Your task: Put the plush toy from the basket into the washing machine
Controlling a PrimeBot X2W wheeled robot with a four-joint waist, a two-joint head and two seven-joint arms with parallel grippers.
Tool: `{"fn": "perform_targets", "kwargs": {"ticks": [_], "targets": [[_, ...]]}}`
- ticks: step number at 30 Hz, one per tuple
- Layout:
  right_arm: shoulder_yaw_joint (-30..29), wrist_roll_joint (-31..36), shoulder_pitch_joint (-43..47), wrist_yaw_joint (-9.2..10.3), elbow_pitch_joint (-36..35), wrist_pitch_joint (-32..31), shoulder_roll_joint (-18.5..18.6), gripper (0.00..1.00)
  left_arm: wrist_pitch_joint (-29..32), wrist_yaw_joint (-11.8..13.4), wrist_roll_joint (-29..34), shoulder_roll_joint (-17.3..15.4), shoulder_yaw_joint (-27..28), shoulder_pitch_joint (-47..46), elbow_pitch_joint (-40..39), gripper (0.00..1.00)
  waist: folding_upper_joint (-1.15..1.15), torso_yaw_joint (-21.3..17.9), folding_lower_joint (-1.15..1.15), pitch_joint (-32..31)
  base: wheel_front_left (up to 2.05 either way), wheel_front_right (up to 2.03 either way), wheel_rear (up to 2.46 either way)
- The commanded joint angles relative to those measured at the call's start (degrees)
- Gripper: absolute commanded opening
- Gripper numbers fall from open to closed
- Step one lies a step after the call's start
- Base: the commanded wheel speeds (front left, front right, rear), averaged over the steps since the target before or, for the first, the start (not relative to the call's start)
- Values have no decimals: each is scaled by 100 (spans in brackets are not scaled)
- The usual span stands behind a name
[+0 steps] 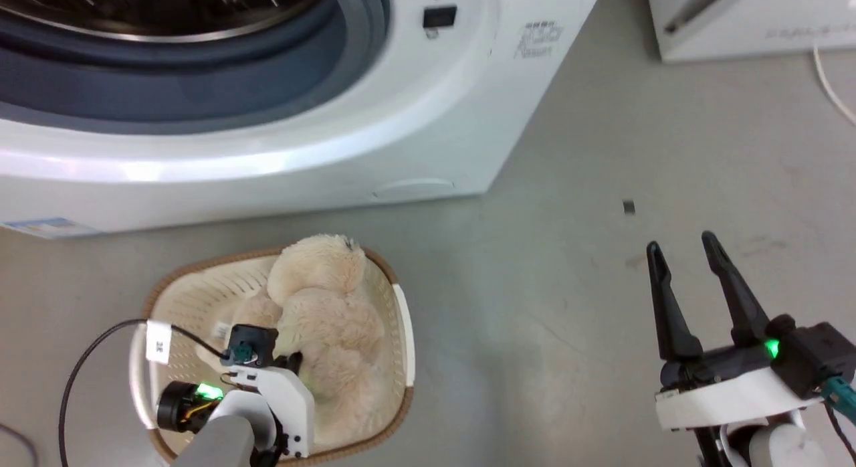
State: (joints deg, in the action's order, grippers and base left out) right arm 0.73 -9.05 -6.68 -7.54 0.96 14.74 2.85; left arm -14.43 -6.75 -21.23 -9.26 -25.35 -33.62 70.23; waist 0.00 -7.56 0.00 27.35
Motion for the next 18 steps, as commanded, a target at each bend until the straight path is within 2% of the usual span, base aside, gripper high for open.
{"fn": "perform_targets", "kwargs": {"ticks": [1, 6, 18], "targets": [[-9, 9, 88, 5, 26, 26, 3, 100, -51, -30, -25, 1, 33, 86, -184, 0, 0, 157, 0, -308, 0, 0, 0], [-57, 23, 218, 5, 112, 26, 3, 100, -55, 86, 20, -85, 274, 621, -1194, 0, 0, 298, 0, -700, 0, 0, 0], [-70, -7, 512, 5, 214, 26, 3, 100, -56, 257, 340, -16, 1165, 1886, -3600, 0, 0, 527, 0, -1447, 0, 0, 0]]}}
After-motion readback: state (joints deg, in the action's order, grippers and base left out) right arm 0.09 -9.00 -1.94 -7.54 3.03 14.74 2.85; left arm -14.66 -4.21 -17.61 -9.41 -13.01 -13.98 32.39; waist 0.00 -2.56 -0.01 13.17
